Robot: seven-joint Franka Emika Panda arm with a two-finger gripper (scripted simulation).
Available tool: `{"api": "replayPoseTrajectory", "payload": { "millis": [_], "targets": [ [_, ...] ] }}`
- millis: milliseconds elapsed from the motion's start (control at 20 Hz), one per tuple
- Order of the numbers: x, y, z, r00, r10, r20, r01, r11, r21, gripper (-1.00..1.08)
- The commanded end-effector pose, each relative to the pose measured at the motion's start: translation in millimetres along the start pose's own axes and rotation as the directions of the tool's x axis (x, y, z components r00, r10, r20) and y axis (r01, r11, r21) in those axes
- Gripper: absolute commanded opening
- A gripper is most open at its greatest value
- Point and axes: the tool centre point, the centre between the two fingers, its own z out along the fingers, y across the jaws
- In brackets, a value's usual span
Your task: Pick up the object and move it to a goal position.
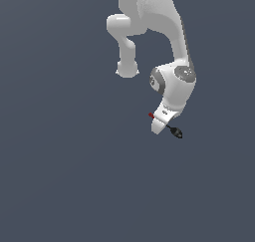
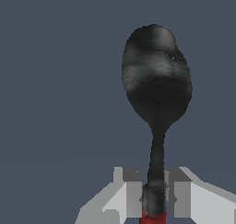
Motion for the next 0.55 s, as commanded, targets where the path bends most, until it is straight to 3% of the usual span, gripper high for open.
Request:
{"api": "replayPoseTrajectory", "payload": {
  "millis": [0,250,500],
  "targets": [
    [1,-19,-8,1.000,0.001,0.000,-0.001,1.000,0.000,-1.00],
    [3,-45,-18,1.000,0.001,0.000,-0.001,1.000,0.000,-1.00],
    [5,-53,-22,1.000,0.001,-0.001,-0.001,1.000,0.001,-1.00]
  ]
}}
